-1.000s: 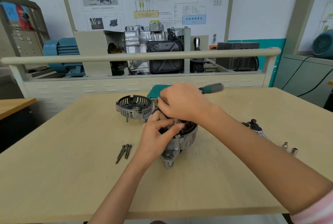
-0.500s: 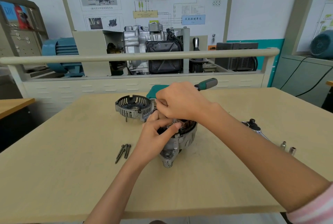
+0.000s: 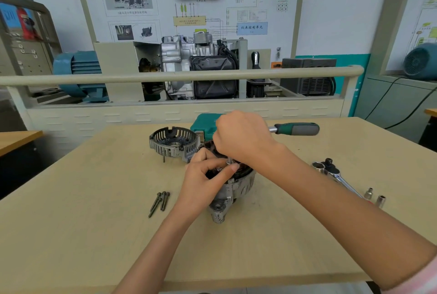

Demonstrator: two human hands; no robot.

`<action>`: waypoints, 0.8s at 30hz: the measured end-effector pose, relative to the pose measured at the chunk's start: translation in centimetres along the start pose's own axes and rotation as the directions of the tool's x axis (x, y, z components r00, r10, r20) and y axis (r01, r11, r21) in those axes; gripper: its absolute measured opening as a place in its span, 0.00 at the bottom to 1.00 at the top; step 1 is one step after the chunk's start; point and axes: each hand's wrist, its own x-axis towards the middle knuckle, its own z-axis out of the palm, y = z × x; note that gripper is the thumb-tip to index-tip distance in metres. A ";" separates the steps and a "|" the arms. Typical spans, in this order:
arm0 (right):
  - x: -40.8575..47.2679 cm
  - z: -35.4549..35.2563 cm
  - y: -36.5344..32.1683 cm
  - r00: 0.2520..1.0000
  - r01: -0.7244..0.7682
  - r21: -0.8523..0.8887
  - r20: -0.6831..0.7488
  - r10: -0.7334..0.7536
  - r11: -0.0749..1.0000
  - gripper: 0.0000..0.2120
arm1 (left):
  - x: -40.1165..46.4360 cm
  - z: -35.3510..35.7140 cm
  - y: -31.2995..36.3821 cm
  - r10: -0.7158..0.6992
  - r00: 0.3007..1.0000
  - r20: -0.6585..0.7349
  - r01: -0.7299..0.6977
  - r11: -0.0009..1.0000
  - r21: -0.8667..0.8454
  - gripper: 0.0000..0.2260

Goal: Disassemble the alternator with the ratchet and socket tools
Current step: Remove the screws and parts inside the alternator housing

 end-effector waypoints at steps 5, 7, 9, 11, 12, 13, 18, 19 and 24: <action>0.2 -0.5 0.1 0.989 0.147 -0.020 0.005 -0.147 0.989 0.12 | 0.0 -0.7 0.3 -0.005 0.995 0.097 0.002 0.999 0.036 0.08; 0.2 -0.5 -0.1 0.984 0.179 -0.011 0.001 -0.179 0.984 0.10 | 0.0 -0.7 0.3 0.007 0.995 0.103 -0.010 1.000 0.027 0.11; 0.3 -0.4 -0.1 0.987 0.160 -0.008 0.009 -0.160 0.987 0.11 | 0.1 -0.7 0.2 0.011 0.996 0.084 -0.011 1.000 -0.010 0.10; 0.3 -0.3 -0.1 0.997 0.074 -0.010 0.017 -0.074 0.997 0.12 | 0.2 -0.3 0.0 -0.001 0.999 0.035 0.003 0.999 -0.052 0.06; 0.2 -0.3 -0.1 1.000 0.019 -0.005 0.023 -0.019 1.000 0.12 | 0.3 -0.1 0.0 -0.007 1.000 0.007 0.007 0.998 -0.062 0.06; 0.2 -0.2 -0.1 0.999 -0.028 -0.004 0.030 0.028 1.000 0.10 | 0.3 0.1 0.0 -0.011 1.000 -0.017 0.010 0.998 -0.065 0.06; 0.2 -0.5 0.0 0.997 -0.061 -0.009 0.043 0.062 0.998 0.02 | 0.3 0.0 0.1 -0.003 1.000 0.017 0.003 1.000 -0.024 0.05; 0.3 -0.5 0.0 0.998 -0.049 -0.011 0.047 0.050 0.999 0.02 | 0.2 -0.3 0.2 0.002 0.998 0.061 -0.002 1.000 0.000 0.07; 0.4 -0.7 -0.4 0.999 0.020 -0.029 0.050 -0.018 0.999 0.02 | 0.0 -1.1 0.3 -0.008 0.986 0.167 0.002 0.999 0.036 0.08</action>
